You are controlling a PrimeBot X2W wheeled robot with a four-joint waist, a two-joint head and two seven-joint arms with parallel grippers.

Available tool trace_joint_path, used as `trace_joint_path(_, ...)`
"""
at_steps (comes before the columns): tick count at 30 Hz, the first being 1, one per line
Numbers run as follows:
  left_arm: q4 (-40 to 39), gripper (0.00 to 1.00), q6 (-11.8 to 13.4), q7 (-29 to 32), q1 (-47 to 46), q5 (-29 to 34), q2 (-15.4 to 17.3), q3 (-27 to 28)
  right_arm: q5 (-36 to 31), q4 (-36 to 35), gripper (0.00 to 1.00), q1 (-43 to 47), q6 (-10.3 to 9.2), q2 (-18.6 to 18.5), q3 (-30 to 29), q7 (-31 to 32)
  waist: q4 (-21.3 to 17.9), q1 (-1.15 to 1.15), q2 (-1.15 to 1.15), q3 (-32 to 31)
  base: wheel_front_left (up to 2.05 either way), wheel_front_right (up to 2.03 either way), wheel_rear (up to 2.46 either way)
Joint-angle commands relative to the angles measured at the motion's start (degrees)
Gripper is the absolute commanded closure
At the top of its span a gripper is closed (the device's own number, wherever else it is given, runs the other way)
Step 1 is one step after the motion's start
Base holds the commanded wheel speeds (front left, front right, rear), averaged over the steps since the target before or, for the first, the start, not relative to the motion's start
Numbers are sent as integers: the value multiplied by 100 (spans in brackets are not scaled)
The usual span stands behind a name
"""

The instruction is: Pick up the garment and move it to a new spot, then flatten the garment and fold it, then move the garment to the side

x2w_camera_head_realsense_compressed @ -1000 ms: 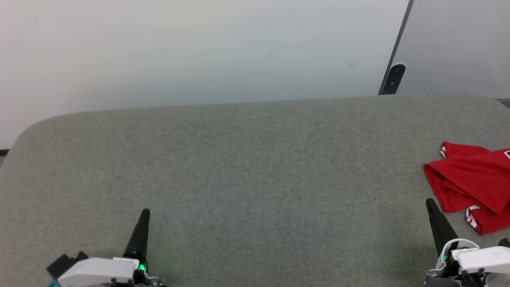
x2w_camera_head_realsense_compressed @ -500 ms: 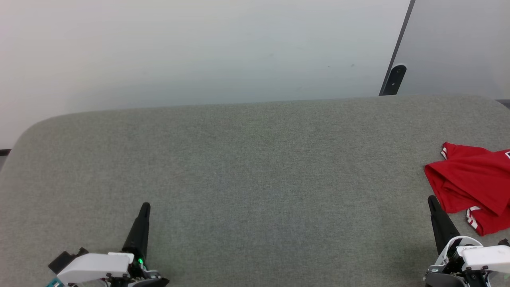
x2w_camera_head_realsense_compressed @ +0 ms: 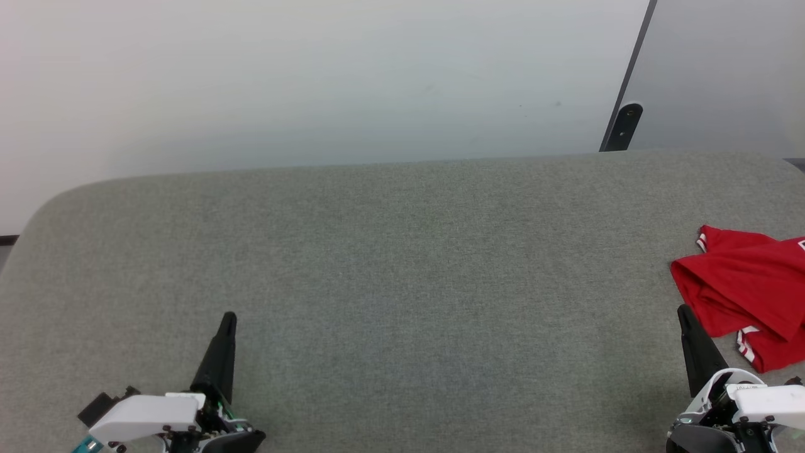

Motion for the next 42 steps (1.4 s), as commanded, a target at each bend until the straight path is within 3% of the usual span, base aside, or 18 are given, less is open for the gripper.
trace_joint_path(1, 7, 100, -25, 5, -62, -15, -7, 12, 17, 4, 100, -23, -6, 21, -5, -7, 0, 0, 0, 0, 0, 0, 0)
trace_joint_path(42, 6, 100, -25, 15, -61, -6, -11, 19, 22, 3, 100, -22, -6, 19, 1, -12, 0, 0, 0, 0, 0, 0, 0)
